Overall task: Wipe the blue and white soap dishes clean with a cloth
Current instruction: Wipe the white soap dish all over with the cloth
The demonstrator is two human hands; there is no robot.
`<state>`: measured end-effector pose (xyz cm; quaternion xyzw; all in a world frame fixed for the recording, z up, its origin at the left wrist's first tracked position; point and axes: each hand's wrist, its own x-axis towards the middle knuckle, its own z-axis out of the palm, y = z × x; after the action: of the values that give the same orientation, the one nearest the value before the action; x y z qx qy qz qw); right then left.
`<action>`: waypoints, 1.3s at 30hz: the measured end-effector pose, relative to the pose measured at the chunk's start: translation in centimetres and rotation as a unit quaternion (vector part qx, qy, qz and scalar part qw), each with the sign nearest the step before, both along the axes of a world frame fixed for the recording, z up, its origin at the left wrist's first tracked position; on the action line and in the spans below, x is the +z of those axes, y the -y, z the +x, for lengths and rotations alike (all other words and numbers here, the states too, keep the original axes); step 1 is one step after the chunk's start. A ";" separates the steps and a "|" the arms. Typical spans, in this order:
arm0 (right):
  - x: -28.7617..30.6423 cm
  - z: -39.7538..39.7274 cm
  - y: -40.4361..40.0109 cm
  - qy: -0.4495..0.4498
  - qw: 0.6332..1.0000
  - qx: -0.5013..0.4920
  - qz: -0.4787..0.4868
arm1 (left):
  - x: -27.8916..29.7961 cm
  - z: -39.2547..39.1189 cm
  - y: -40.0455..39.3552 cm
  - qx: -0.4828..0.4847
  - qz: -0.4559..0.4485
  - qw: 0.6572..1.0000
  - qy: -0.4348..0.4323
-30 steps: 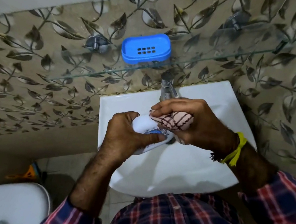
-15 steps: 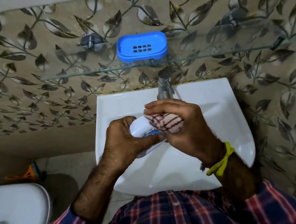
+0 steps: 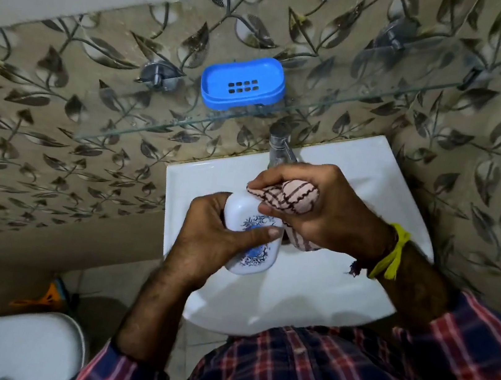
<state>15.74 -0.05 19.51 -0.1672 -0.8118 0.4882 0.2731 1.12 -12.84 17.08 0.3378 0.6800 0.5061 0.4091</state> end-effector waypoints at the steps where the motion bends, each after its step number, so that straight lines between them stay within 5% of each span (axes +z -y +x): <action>1: 0.4 -0.1 -0.1 -0.001 1.000 0.000 0.011 | 0.2 -0.3 -0.3 -0.004 0.004 1.000 -0.006; 6: 0.6 -0.8 0.3 -0.034 0.991 0.033 0.126 | -0.1 0.2 -0.6 0.018 0.019 0.998 -0.054; 11: -1.4 0.8 1.1 -0.060 0.993 -0.052 -0.085 | -0.5 0.9 0.2 0.083 0.053 0.995 -0.006; 15: -0.8 0.0 1.5 -0.078 0.994 -0.049 -0.066 | -0.8 1.4 0.2 0.069 0.072 0.994 0.047; 20: -2.2 0.5 2.6 -0.126 0.967 -0.135 -0.174 | -0.8 0.5 0.3 0.097 0.133 0.977 0.132; 25: -2.2 0.1 2.1 -0.131 0.954 -0.168 -0.211 | -1.1 1.4 -0.3 0.095 0.137 0.976 0.140; 34: -4.2 1.1 4.4 -0.080 0.953 -0.180 -0.231 | -1.7 1.3 -1.5 0.241 0.155 0.950 0.124; 39: -3.9 1.7 4.4 -0.078 0.947 -0.170 -0.262 | -1.5 1.0 -1.5 0.247 0.142 0.936 0.205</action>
<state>17.44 -4.48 15.66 -0.3297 -0.5906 0.6418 0.3612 2.10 -11.31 15.61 0.1025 0.5644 0.7406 0.3499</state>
